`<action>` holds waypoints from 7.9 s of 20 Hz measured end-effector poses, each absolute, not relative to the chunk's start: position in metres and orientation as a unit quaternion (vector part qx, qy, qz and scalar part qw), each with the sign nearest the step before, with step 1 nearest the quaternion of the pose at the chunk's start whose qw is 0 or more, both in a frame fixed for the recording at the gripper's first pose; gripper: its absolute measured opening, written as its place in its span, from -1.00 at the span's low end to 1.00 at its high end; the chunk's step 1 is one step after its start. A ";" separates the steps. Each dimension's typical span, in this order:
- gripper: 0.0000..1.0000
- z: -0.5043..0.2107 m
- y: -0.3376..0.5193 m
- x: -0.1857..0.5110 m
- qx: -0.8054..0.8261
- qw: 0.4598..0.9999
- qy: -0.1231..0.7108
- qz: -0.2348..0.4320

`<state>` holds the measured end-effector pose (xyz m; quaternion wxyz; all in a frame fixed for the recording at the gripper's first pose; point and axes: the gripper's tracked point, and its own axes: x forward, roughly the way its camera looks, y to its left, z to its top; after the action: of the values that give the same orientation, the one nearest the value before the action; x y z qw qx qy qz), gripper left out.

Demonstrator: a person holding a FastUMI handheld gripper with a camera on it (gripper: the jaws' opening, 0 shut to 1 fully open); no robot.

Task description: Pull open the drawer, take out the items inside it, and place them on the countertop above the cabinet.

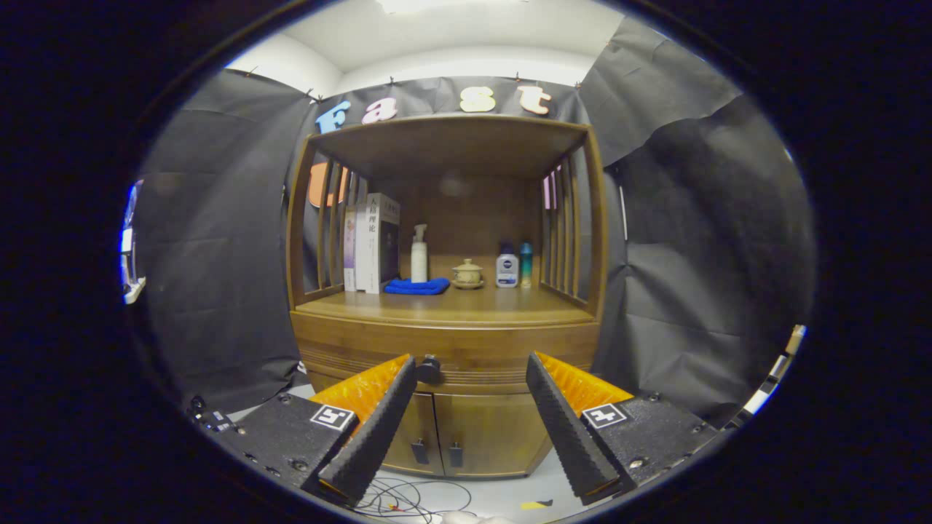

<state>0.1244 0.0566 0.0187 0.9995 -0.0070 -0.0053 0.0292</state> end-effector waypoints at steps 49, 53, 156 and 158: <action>-0.28 -0.087 0.116 0.244 -0.007 0.998 0.066 0.012; -0.28 -0.092 0.117 0.216 -0.003 0.998 0.066 0.018; -0.65 0.093 0.091 0.321 0.050 0.901 0.431 0.015; -0.65 0.101 0.096 0.345 0.037 0.904 0.426 0.012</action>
<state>0.3451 0.0958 0.1011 0.9038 0.0367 0.4261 0.0119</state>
